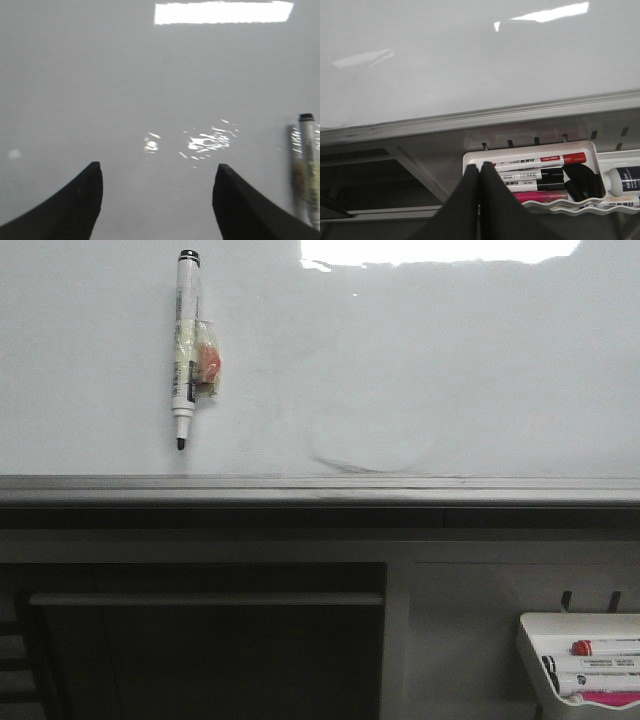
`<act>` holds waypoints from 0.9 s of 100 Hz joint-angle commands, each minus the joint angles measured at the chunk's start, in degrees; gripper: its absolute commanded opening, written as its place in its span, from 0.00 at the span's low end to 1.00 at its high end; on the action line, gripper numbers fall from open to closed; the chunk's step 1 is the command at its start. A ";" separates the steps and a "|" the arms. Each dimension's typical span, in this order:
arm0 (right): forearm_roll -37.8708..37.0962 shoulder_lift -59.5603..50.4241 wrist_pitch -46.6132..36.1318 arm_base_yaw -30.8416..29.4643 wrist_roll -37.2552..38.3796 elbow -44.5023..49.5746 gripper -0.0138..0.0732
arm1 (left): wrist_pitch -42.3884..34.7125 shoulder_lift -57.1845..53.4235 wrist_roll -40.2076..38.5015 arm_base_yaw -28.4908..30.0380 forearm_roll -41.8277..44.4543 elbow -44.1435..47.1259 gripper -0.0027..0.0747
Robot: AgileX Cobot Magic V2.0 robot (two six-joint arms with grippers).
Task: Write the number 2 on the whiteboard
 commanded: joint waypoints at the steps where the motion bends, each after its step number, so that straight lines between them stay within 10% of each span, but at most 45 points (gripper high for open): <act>1: 0.45 0.96 -3.87 0.00 -1.96 -1.37 0.10 | -8.33 4.85 0.04 -6.90 -0.29 -1.56 0.60; 34: 0.45 0.96 -6.35 0.00 -3.40 -1.37 0.10 | -29.37 28.88 -0.36 -32.13 -9.28 -2.54 0.60; 90: 0.55 0.96 -7.70 0.03 -3.40 -1.37 0.10 | -32.63 48.46 -0.36 -34.80 -19.78 -12.56 0.60</act>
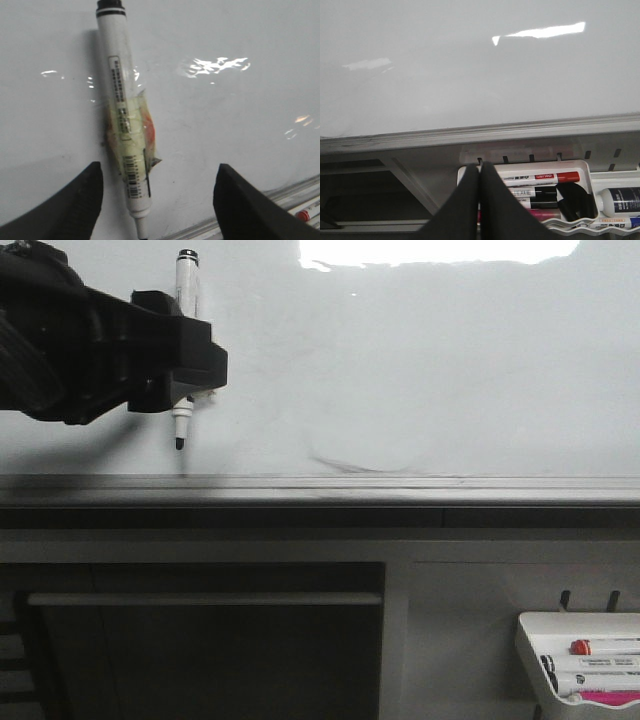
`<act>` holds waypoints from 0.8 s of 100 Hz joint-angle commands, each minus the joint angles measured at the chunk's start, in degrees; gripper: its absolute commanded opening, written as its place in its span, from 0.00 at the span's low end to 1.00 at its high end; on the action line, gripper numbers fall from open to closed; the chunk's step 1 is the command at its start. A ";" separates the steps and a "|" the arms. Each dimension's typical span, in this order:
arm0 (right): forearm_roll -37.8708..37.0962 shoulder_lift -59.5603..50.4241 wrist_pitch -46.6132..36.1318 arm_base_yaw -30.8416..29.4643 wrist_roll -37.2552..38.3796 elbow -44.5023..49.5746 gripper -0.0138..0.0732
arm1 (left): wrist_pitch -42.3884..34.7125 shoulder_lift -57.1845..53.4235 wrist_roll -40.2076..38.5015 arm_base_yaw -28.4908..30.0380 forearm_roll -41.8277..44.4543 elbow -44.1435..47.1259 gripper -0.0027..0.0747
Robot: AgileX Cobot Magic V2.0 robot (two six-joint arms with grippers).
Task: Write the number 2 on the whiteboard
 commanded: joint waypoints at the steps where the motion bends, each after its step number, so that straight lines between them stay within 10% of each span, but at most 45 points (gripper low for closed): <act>1: 0.55 0.96 -4.70 0.03 -0.76 -1.37 0.10 | -4.62 0.47 -0.36 -0.36 -2.81 -2.35 0.60; 16: 0.55 0.96 -5.21 0.03 -0.76 -1.37 0.10 | -4.82 2.90 -0.36 -0.36 -3.84 -3.01 0.50; 27: 0.77 0.96 -5.09 0.40 -0.76 -1.37 0.10 | -3.67 3.71 -0.36 -0.36 -5.67 -3.01 0.01; 53: 0.77 1.21 -5.24 11.99 -0.76 -2.41 0.10 | -3.96 3.10 -0.36 -0.36 -2.22 -3.01 0.01; 80: 0.77 11.68 -3.99 33.20 -11.26 -12.10 0.23 | 1.74 -4.56 -0.36 -0.36 25.02 -1.00 0.01</act>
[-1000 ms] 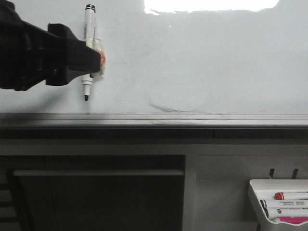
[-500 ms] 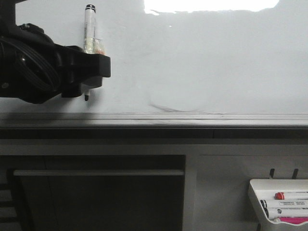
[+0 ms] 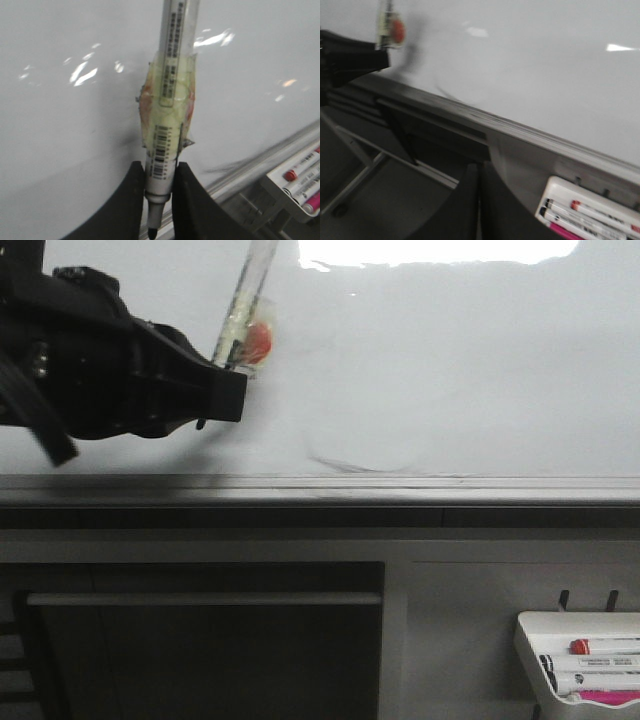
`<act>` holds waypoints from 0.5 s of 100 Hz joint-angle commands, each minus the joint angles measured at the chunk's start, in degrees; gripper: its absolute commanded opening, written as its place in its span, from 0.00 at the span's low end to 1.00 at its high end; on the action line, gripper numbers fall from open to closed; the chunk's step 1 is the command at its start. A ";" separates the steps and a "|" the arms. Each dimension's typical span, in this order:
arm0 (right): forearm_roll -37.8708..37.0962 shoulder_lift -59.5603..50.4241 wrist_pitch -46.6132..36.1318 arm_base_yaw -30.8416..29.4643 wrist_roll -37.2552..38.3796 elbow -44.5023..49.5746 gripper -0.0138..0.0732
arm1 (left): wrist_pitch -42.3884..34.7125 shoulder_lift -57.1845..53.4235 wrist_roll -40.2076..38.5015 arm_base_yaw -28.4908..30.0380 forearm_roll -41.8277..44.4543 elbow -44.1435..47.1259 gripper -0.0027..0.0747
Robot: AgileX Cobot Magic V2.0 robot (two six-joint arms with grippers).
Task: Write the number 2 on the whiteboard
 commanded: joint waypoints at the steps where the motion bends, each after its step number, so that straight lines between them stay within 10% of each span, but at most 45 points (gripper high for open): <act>1: 0.64 5.72 -3.45 6.72 -4.94 -5.57 0.25 | -1.54 -5.02 -0.36 -0.36 9.87 -0.25 0.01; 20: -1.29 20.03 -4.05 18.06 -7.30 -14.35 0.62 | 1.07 -14.24 -0.36 -0.36 25.16 5.56 0.01; 50: -2.58 37.09 -4.78 23.85 -7.30 -24.66 0.63 | 1.07 -25.90 -0.36 -0.36 31.20 16.20 0.01</act>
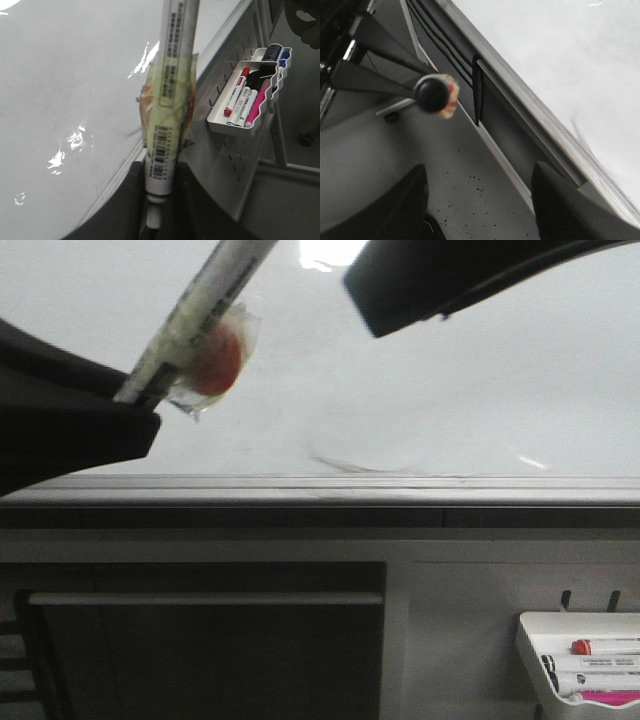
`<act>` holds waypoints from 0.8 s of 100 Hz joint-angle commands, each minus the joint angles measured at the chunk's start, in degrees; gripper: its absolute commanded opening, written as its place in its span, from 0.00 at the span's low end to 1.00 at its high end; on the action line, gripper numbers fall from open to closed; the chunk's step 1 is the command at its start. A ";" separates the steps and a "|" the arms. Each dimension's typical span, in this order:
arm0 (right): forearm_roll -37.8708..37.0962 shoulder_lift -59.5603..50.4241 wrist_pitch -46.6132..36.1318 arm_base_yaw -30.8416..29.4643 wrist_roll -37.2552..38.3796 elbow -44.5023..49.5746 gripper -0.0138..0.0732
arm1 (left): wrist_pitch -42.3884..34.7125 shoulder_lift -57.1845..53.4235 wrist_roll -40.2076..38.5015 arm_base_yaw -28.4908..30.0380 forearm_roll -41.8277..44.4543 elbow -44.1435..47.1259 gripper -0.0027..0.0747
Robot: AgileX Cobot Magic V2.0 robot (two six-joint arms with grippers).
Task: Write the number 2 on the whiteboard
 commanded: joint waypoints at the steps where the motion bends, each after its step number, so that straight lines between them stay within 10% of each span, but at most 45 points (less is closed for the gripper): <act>1: -0.27 3.12 -2.90 1.36 -0.84 -5.02 0.63 | -3.96 -2.86 -0.36 -0.36 -0.06 0.59 0.01; 39: -0.27 10.44 -1.28 7.36 -0.84 -12.05 0.62 | -2.01 -3.26 -0.36 -0.25 -0.06 1.69 0.01; 61: -0.27 10.44 0.46 7.22 -0.53 -12.05 0.07 | -2.43 -3.26 -0.36 -0.25 -0.06 1.69 0.01; 80: -1.65 10.33 0.82 6.74 -1.33 -12.05 0.07 | -6.21 -3.26 0.34 -0.14 -4.82 1.69 0.05</act>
